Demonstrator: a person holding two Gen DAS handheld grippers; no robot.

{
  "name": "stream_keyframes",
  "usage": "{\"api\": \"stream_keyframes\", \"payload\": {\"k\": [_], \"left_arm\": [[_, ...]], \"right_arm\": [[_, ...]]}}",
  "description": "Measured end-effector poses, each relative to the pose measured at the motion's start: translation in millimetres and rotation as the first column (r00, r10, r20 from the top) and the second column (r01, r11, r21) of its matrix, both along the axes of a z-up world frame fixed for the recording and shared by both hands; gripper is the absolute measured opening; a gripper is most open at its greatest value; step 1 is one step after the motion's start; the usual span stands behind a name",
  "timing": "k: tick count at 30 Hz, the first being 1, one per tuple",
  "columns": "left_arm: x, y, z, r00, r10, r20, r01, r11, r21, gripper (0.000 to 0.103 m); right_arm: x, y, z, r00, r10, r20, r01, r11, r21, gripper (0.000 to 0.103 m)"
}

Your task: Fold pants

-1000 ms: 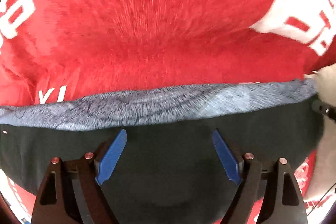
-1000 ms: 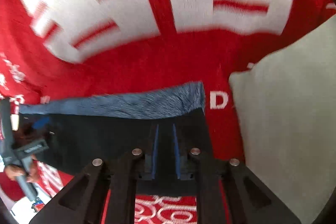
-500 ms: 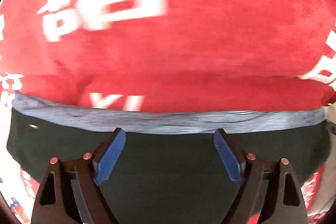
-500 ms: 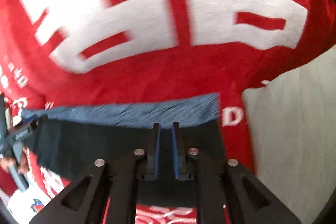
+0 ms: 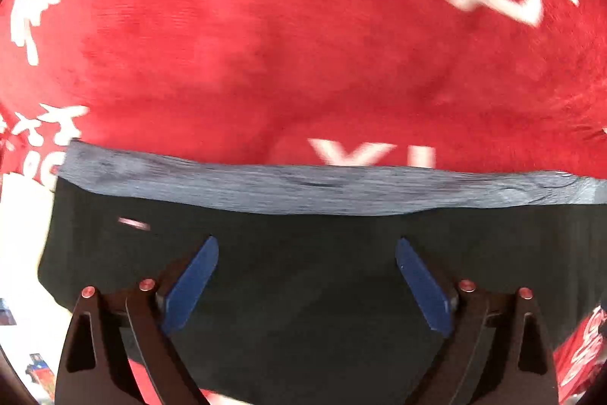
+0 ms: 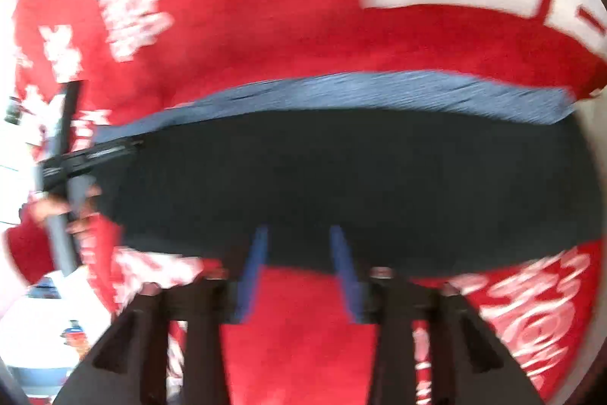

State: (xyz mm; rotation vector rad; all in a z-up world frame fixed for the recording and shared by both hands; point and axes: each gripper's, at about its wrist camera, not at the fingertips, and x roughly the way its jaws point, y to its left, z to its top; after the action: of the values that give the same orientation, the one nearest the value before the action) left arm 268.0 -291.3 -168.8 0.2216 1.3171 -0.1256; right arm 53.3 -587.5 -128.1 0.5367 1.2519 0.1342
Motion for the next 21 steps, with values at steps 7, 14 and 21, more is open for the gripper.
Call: {"api": "stream_keyframes", "payload": {"k": [7, 14, 21], "left_arm": [[9, 96, -2, 0.995, 0.101, 0.009, -0.101, 0.995, -0.002, 0.096], [9, 143, -6, 0.994, 0.105, 0.012, -0.104, 0.994, -0.043, 0.096], [4, 152, -4, 0.994, 0.109, 0.008, -0.109, 0.992, -0.072, 0.096]], "right_arm": [[5, 111, -25, 1.0, 0.004, -0.019, 0.0, 0.975, 0.222, 0.056], [18, 160, -61, 0.995, -0.018, -0.094, 0.048, 0.942, 0.333, 0.056], [39, 198, -69, 0.996, -0.024, -0.087, 0.054, 0.928, 0.368, 0.056]]}}
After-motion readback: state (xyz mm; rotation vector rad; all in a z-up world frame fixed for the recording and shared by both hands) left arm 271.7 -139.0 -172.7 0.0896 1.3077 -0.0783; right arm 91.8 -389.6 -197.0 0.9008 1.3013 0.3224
